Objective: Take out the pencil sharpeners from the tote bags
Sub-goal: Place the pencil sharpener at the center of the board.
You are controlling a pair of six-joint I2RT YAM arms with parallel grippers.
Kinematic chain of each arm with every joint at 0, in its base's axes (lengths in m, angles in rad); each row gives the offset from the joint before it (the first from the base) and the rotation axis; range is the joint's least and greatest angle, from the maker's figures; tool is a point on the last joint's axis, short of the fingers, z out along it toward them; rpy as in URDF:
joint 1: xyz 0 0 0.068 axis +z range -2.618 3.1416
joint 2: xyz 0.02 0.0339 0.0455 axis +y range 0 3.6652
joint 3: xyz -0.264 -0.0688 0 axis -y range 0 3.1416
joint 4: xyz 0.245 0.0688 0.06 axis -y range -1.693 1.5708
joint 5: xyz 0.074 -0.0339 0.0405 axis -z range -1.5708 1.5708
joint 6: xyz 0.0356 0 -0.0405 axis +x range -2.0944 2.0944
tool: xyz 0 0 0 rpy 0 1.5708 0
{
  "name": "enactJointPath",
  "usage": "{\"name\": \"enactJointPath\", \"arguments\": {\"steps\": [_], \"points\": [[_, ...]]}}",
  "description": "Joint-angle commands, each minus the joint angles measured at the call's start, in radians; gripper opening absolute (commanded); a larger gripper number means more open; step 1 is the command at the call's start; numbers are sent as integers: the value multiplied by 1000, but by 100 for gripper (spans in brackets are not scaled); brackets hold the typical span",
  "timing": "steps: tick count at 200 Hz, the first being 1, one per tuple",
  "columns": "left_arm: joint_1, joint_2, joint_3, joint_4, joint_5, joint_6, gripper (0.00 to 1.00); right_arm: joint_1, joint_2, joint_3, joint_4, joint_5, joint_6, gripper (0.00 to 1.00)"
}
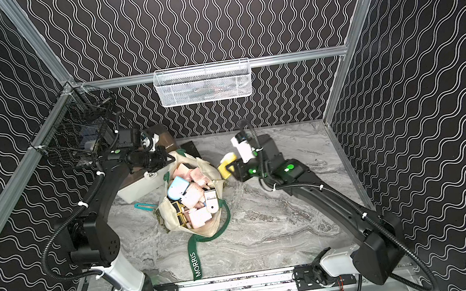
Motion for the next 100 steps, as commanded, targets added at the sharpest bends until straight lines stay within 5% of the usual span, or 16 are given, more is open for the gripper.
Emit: {"name": "enactJointPath", "arguments": {"steps": [1,100], "points": [[3,-4,-7,-9,13,-13,0,-73,24,-4,70,81,83,24],[48,-18,-21,15,43,-35,0,-125,791,598,-207,289,-15,22]]}}
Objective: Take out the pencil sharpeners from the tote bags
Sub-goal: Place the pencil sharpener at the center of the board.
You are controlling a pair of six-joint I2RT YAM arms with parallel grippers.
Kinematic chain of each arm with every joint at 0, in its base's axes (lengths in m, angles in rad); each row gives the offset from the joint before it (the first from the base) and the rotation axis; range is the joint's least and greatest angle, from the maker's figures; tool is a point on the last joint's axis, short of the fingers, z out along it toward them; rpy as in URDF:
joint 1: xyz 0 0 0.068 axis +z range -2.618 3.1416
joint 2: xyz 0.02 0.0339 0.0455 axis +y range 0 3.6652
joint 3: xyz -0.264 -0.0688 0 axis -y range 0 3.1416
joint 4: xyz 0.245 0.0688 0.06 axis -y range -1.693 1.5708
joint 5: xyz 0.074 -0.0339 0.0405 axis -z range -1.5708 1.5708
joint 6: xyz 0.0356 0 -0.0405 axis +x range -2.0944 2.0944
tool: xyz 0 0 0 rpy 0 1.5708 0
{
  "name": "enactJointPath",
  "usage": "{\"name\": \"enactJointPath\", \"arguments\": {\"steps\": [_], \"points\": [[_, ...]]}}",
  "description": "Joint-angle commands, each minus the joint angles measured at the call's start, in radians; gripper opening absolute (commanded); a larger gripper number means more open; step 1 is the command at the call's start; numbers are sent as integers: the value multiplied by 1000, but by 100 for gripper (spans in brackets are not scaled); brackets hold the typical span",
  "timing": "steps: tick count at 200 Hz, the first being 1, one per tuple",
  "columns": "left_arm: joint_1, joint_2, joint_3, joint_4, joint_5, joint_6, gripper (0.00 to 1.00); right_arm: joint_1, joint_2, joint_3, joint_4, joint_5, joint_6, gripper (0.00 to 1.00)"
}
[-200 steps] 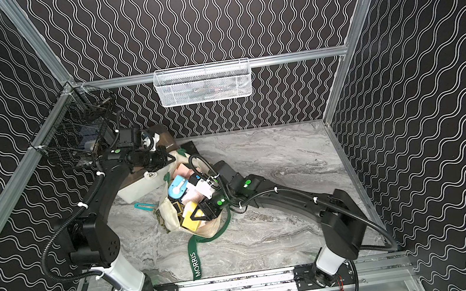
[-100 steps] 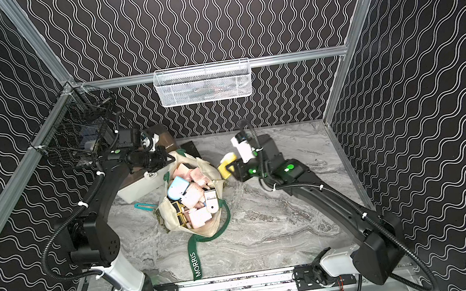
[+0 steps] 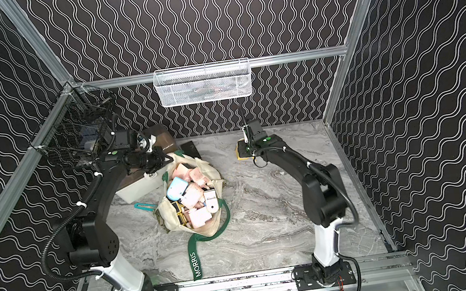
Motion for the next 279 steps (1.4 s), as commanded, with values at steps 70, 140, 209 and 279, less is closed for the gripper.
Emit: {"name": "enactJointPath", "arguments": {"steps": [70,140,209,279], "points": [[14,-27,-18,13,10,-21,0,1,441,456,-223,122,-19,24],[14,-25,-21,16,18,-26,0,4,546,588,-301,151,-7,35],[14,-22,-19,13,16,-22,0,38,480,579,-306,187,-39,81],[14,-18,-17,9,14,-18,0,88,272,453,-276,207,-11,85]]}}
